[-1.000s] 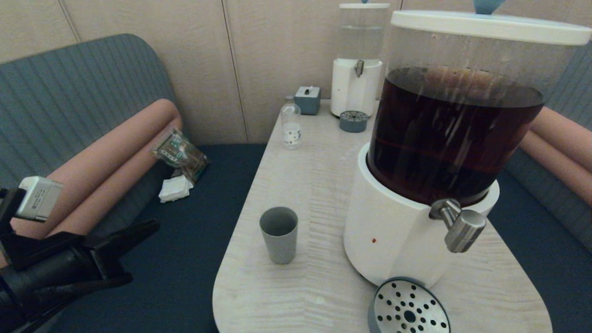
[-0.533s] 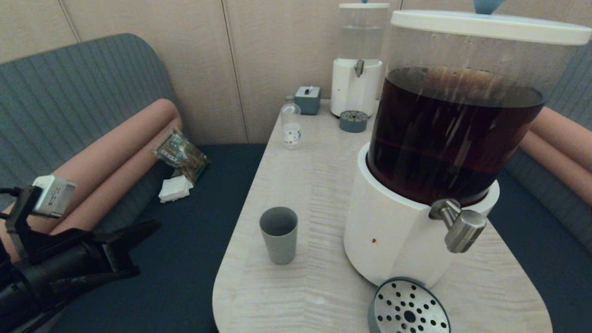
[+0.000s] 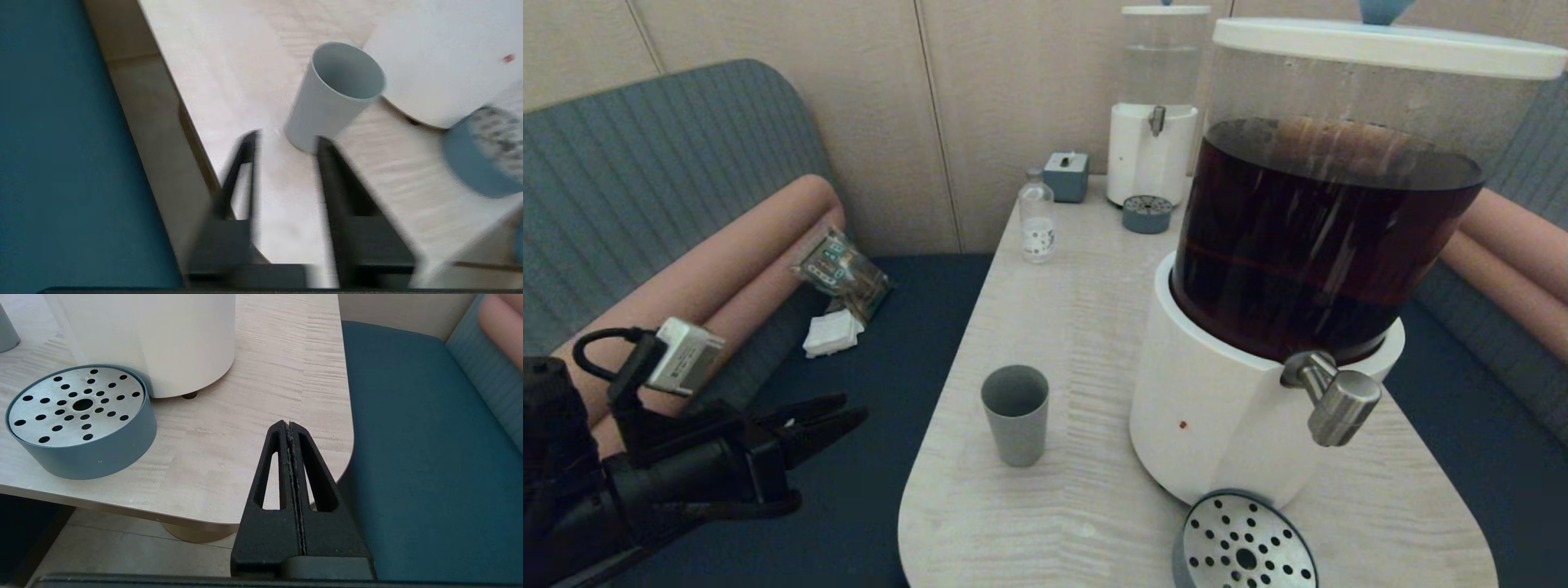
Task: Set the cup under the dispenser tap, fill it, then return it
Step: Pick up the cup
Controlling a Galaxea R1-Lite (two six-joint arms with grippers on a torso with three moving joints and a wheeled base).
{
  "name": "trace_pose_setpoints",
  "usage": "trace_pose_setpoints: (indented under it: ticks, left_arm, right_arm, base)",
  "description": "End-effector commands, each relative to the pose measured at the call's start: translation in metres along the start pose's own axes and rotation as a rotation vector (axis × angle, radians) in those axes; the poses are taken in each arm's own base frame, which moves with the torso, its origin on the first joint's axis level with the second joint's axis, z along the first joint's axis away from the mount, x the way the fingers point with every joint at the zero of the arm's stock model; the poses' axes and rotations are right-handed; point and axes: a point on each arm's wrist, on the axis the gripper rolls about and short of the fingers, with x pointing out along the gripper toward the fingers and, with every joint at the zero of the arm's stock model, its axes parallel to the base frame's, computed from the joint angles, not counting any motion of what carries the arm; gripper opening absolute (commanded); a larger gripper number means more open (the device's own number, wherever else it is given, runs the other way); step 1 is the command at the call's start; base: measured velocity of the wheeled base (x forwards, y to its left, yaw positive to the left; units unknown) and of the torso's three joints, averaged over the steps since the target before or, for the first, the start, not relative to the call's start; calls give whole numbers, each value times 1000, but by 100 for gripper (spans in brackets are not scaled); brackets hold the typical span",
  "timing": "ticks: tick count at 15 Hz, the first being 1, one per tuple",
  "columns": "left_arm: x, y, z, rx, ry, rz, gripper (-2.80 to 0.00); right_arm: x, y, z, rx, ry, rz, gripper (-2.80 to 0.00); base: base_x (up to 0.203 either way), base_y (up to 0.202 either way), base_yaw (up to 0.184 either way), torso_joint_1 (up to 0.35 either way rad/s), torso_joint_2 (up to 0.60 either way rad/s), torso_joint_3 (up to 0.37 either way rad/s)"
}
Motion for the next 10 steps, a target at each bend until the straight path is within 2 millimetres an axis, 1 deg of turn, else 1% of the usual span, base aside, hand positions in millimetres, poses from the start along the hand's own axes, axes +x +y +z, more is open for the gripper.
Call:
trace_pose_setpoints:
  ticks: [1, 2, 3, 5, 8, 10]
  left_arm:
    - [22, 14, -14, 17, 18, -23, 0]
    - [31, 19, -19, 63, -16, -53, 0]
    - [36, 22, -22, 112, -71, -90, 0]
    - [32, 17, -31, 143, -76, -196, 0]
    - [23, 11, -34, 196, -97, -412, 0]
    - [17, 8, -42, 183, -79, -480, 0]
  right_arm:
    - [0, 0, -3, -1, 6, 1, -280]
    - [1, 0, -3, -1, 7, 1, -280]
    - [1, 0, -3, -1, 7, 1, -280]
    - [1, 0, -3, -1, 7, 1, -280]
    - [1, 0, -3, -1, 7, 1, -280]
    - [1, 0, -3, -1, 7, 1, -280]
  base:
    - [0, 0, 0, 0, 0, 0]
    - [0, 0, 0, 0, 0, 0]
    - [0, 0, 0, 0, 0, 0]
    - [0, 0, 0, 0, 0, 0]
    - [0, 0, 0, 0, 0, 0]
    - [0, 0, 0, 0, 0, 0]
